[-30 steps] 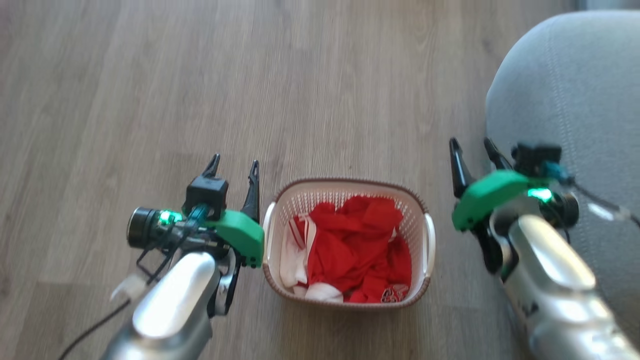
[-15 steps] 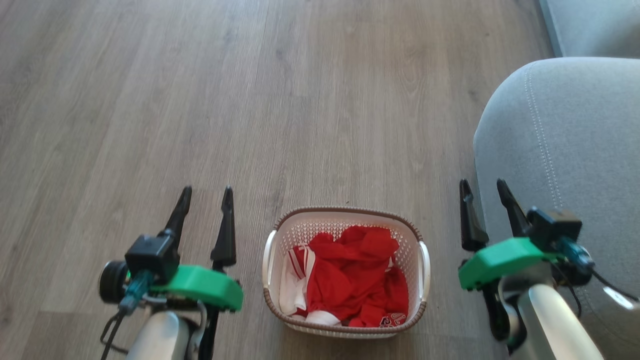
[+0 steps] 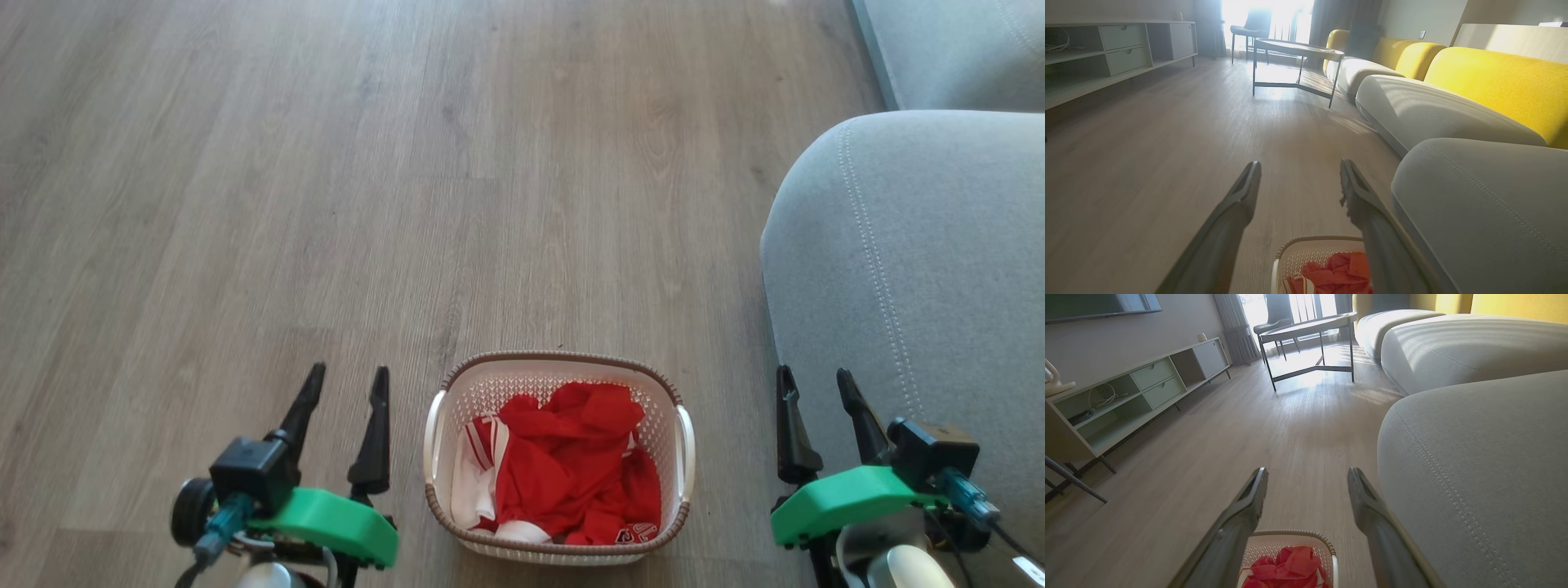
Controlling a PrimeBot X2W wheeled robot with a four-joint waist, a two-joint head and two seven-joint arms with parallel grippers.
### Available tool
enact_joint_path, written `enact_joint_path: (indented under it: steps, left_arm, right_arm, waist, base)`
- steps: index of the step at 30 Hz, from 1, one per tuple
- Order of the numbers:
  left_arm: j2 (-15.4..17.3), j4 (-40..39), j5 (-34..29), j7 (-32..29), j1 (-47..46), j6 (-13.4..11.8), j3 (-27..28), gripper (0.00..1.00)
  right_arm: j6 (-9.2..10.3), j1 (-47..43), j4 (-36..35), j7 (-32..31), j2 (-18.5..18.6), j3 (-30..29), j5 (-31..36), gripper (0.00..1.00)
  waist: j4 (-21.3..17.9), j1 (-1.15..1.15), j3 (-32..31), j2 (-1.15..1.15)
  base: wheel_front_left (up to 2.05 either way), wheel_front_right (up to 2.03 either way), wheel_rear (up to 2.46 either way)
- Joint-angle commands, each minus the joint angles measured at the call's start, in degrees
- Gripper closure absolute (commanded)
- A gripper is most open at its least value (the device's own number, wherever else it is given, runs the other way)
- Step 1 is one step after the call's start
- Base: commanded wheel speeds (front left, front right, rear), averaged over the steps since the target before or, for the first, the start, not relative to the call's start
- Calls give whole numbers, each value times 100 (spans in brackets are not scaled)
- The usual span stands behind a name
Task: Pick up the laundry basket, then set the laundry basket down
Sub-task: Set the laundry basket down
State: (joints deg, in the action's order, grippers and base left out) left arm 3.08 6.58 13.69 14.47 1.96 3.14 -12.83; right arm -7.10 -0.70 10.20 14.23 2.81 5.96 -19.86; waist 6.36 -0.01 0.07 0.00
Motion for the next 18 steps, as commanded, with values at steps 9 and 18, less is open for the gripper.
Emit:
enact_joint_path:
  steps: [9,18]
  left_arm:
    - [-20,-280,14,52,-235,60,90,0]
    - [-20,-277,35,52,-248,38,94,0]
  right_arm:
    - [-39,164,-267,76,8,143,55,0]
    - [-39,165,-257,76,7,162,48,0]
  waist:
    - [-55,1,7,0]
    - [-28,1,10,0]
  base:
    - [0,0,0]
    - [0,0,0]
